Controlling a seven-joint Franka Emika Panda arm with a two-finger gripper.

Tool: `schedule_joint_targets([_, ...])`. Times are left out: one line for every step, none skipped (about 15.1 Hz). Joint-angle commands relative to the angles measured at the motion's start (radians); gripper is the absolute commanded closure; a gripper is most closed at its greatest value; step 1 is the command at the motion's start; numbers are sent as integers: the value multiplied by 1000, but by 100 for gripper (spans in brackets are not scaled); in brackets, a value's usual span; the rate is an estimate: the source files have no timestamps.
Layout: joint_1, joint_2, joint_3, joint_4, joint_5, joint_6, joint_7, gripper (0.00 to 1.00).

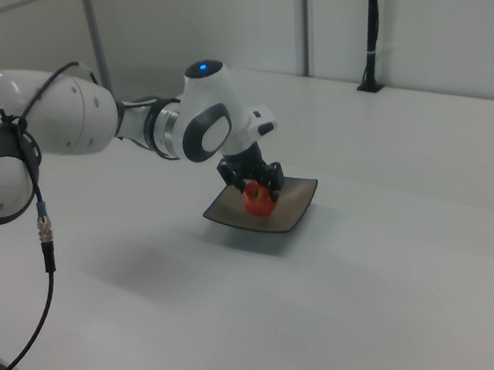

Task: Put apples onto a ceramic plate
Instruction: 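Lower the apple onto the plate center and open the gripper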

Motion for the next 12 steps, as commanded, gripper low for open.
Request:
schedule_joint_targets([6,39,9,17,-6,59,9,15])
schedule_joint_targets([6,42,9,16,-19,69,9,13])
schedule_joint_targets([4,42,9,11,-36,69,9,9])
schedule_joint_targets([6,42,9,3,-49,70,9,6])
schedule_joint_targets([4,42,9,3,-56,70,9,0])
schedule_joint_targets([6,41,9,3,-56,75,12,0])
schedule_joint_targets([7,36,9,3,-55,81,14,0])
schedule_joint_targets([6,29,9,3,-53,83,14,0])
schedule_joint_targets([7,15,9,3,-52,81,14,0])
schedule_joint_targets([7,-11,9,2,-50,69,14,0])
schedule_joint_targets([7,-40,9,-9,-49,60,14,0])
schedule_joint_targets([6,-74,9,-24,-49,46,14,0])
